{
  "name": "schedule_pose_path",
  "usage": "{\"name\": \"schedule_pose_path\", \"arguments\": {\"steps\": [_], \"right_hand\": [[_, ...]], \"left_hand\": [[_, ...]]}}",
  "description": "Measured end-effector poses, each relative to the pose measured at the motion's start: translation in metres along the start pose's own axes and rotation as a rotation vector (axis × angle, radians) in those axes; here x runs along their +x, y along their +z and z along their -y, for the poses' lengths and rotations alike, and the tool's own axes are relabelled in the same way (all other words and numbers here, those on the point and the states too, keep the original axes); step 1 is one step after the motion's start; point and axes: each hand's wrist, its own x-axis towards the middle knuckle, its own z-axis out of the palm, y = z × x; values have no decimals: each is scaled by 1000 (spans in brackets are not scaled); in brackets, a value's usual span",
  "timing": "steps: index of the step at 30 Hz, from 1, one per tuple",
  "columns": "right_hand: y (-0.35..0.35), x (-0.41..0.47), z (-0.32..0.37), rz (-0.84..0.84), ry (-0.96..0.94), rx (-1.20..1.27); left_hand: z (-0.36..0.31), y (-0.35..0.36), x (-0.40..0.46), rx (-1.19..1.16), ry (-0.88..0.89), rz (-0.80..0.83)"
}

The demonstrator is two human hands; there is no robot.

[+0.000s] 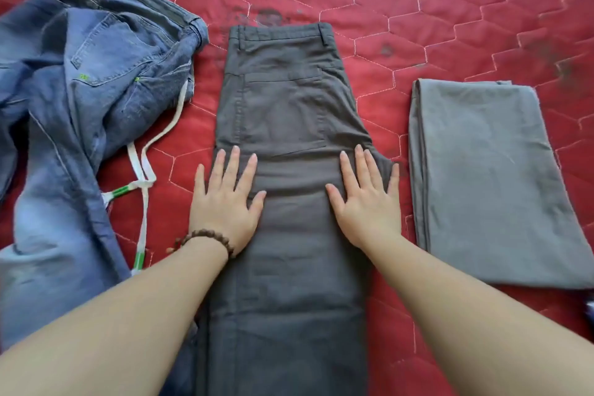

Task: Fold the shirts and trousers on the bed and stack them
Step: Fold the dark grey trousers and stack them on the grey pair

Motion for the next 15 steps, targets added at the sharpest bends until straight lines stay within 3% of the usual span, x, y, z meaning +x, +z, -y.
{"name": "schedule_pose_path", "arguments": {"steps": [2,6,15], "right_hand": [[-2,-12,16,-15,49,3],[10,-87,62,-59,-135,82],[46,-234,69,-13,-40,133]], "left_hand": [[-18,-2,-10,7,-79,16],[-64,8,-84,-77,73,54],[-55,23,-210,-32,137,132]]}}
